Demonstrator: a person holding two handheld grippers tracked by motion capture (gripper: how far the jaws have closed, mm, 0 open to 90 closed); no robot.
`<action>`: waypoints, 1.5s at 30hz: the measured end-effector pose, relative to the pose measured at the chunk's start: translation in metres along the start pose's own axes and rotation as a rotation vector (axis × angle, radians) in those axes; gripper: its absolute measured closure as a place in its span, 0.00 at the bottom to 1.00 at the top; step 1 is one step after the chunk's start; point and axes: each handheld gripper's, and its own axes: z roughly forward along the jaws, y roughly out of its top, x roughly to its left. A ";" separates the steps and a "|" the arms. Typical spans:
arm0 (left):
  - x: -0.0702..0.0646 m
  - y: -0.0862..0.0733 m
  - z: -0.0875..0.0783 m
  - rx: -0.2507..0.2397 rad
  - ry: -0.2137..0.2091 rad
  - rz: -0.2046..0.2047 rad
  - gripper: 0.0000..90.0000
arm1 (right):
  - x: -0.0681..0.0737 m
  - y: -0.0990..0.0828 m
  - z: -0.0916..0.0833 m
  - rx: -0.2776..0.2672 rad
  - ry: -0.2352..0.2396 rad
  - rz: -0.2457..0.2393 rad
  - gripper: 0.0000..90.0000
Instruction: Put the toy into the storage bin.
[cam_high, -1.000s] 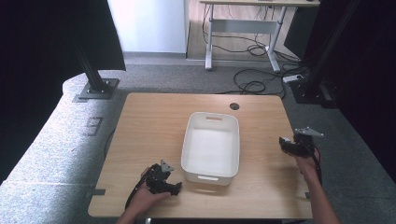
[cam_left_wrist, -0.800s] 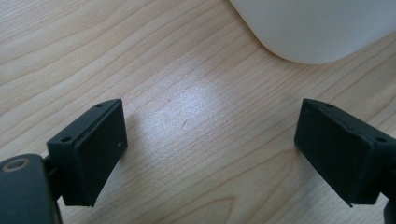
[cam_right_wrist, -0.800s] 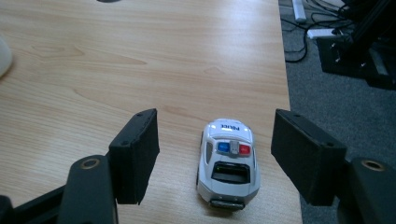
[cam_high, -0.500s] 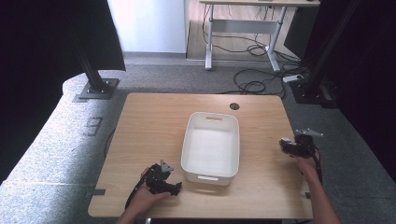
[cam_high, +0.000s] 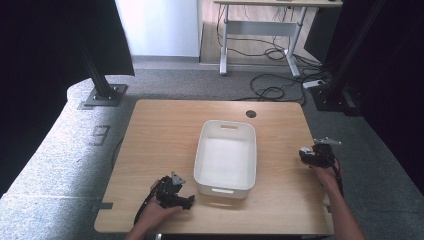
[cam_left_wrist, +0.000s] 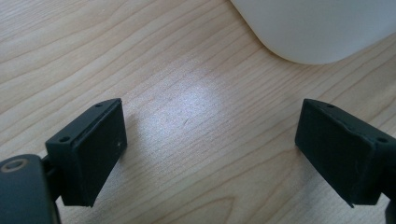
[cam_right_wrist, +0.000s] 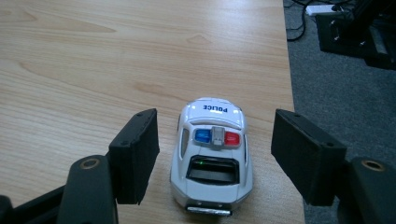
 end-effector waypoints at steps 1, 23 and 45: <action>0.000 0.000 0.000 0.000 0.000 0.000 0.10 | 0.000 0.000 0.001 0.004 -0.007 0.001 0.36; 0.000 0.000 0.000 -0.003 0.003 -0.004 0.10 | -0.004 -0.001 0.018 0.062 0.021 0.095 0.51; -0.001 0.000 0.000 0.001 0.003 0.004 0.10 | -0.003 0.007 -0.003 0.038 0.066 0.112 0.56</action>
